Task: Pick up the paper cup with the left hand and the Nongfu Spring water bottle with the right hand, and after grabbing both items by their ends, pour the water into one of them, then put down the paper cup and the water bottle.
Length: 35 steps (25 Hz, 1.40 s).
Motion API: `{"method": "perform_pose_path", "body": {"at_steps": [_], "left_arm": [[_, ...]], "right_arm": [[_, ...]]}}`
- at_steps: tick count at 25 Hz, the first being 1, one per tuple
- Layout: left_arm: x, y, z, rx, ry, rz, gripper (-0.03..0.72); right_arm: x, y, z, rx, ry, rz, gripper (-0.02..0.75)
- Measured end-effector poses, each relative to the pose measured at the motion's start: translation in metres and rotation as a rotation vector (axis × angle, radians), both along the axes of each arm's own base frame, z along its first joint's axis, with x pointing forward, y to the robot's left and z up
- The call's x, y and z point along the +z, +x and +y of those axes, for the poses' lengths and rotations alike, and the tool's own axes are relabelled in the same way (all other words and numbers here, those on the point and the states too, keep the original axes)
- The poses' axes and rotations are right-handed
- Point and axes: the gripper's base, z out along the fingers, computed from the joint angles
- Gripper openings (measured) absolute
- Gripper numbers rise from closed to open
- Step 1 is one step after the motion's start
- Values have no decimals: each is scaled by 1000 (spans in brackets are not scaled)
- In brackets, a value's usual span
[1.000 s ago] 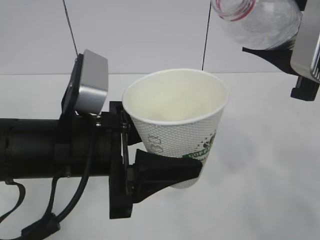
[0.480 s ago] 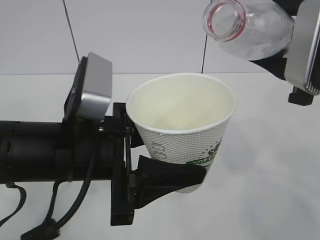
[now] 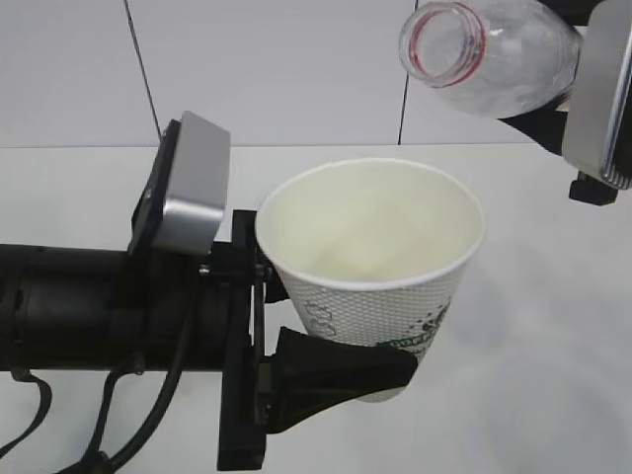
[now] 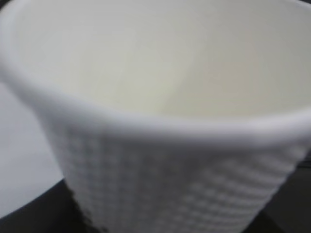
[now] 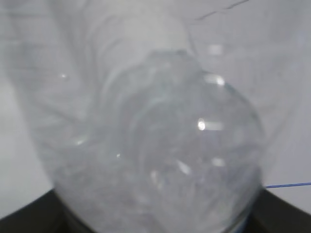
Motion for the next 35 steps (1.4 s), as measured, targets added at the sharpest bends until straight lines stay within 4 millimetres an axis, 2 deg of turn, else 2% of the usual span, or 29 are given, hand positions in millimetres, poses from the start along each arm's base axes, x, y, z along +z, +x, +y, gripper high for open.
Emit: {"method": "perform_pose_path", "body": {"at_steps": [35], "left_arm": [[-3, -3, -2, -10, 29, -10, 498]], "right_arm": [[1, -1, 1, 35, -54, -54, 440]]}}
